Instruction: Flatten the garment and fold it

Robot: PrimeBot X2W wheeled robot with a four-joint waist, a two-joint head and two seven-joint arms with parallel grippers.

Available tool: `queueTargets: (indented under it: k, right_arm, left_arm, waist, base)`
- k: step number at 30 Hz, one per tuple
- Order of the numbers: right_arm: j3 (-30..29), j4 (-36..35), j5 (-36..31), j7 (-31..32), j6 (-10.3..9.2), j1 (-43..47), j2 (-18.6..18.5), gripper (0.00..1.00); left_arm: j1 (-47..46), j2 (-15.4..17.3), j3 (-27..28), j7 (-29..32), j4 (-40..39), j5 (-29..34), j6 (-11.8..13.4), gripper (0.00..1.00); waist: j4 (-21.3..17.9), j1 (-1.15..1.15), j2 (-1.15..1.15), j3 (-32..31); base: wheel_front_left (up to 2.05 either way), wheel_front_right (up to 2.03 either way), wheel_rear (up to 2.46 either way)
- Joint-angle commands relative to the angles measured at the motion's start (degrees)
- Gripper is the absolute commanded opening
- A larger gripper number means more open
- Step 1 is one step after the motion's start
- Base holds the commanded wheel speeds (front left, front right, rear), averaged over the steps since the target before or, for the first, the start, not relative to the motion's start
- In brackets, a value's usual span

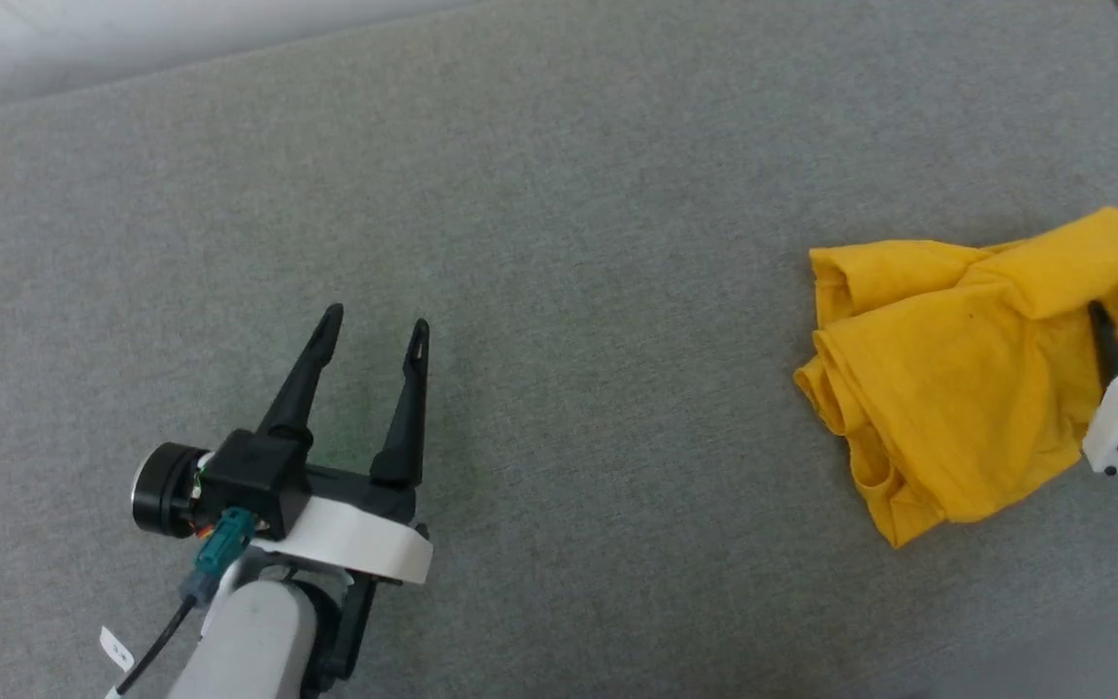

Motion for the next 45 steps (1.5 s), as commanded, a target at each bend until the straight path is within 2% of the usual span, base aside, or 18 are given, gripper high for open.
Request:
queueTargets:
  k: [1, 7, 11, 18, 24, 25, 32, 35, 39, 41, 45]
  right_arm:
    - [-0.63, 1.68, -1.08, -1.67, -0.12, -0.72, 0.38, 1.0]
    - [-4.52, 6.97, -5.57, -5.72, -0.12, 0.98, 0.07, 1.0]
    - [-7.18, 5.76, -8.17, -8.62, -0.12, 5.09, 0.61, 1.0]
    - [-6.98, -6.36, -8.25, -11.73, -0.12, 15.84, 7.01, 1.0]
    - [-2.8, -19.68, -7.13, -9.75, -0.12, 22.94, 13.18, 1.0]
    - [-2.8, -19.68, -7.13, -9.75, -0.12, 22.94, 13.18, 1.0]
    - [3.98, -31.45, -5.17, -7.96, -0.12, 26.21, 16.74, 1.0]
    - [5.49, -35.05, -5.42, -7.9, -0.12, 26.9, 17.55, 1.0]
    - [6.21, -39.36, -6.03, -7.8, -0.12, 28.97, 18.27, 1.0]
    - [8.05, -40.07, -3.76, -8.08, -0.12, 29.25, 17.82, 1.0]
    - [5.73, -42.16, -3.83, -7.13, -0.12, 31.78, 17.88, 1.0]
  left_arm:
    - [-0.52, -0.05, 0.12, -0.43, 0.4, -0.06, 0.03, 1.0]
    - [1.31, -0.65, 0.55, -1.17, 1.86, -1.16, 0.31, 1.0]
    - [3.01, -1.67, 0.75, -1.6, 2.67, -2.02, 0.57, 1.0]
    - [6.75, -3.35, 1.99, -1.99, 3.39, -3.33, 1.34, 1.0]
    - [9.8, -4.0, 3.73, -2.06, 3.34, -3.43, 2.34, 1.0]
    - [9.8, -4.0, 3.73, -2.06, 3.34, -3.43, 2.34, 1.0]
    - [11.39, -3.09, 8.38, -2.07, 2.63, -2.53, 3.71, 1.0]
    - [12.53, -1.79, 10.72, -2.07, 3.18, -2.24, 4.28, 1.0]
    - [13.62, 0.25, 12.64, -2.01, 4.36, -3.05, 3.71, 1.0]
    - [13.89, 1.07, 13.18, -2.02, 4.44, -3.05, 3.6, 1.0]
    - [14.85, 2.75, 13.65, -1.18, 4.45, -3.57, 2.62, 1.0]
  waist:
    - [0.86, -0.02, 0.0, 0.3]
    - [2.41, -0.02, 0.0, -3.64]
    - [4.45, -0.02, 0.0, -7.11]
    - [8.75, -0.02, 0.0, -12.51]
    - [13.0, -0.02, 0.0, -15.57]
    - [13.0, -0.02, 0.0, -15.57]
    - [17.6, -0.02, 0.0, -17.35]
    - [18.37, -0.02, 0.0, -17.91]
    - [18.93, -0.02, 0.0, -18.74]
    - [19.0, -0.02, 0.0, -18.83]
    - [18.52, -0.02, 0.0, -19.58]
  base:
    - [0.0, 0.0, 0.0]
    - [0.0, 0.0, 0.0]
    - [0.0, 0.0, 0.0]
    - [0.0, 0.0, 0.0]
    - [0.0, 0.0, 0.0]
    - [0.0, 0.0, 0.0]
    - [0.0, 0.0, 0.0]
    - [0.0, 0.0, 0.0]
    - [0.0, 0.0, 0.0]
    - [0.0, 0.0, 0.0]
    - [0.0, 0.0, 0.0]
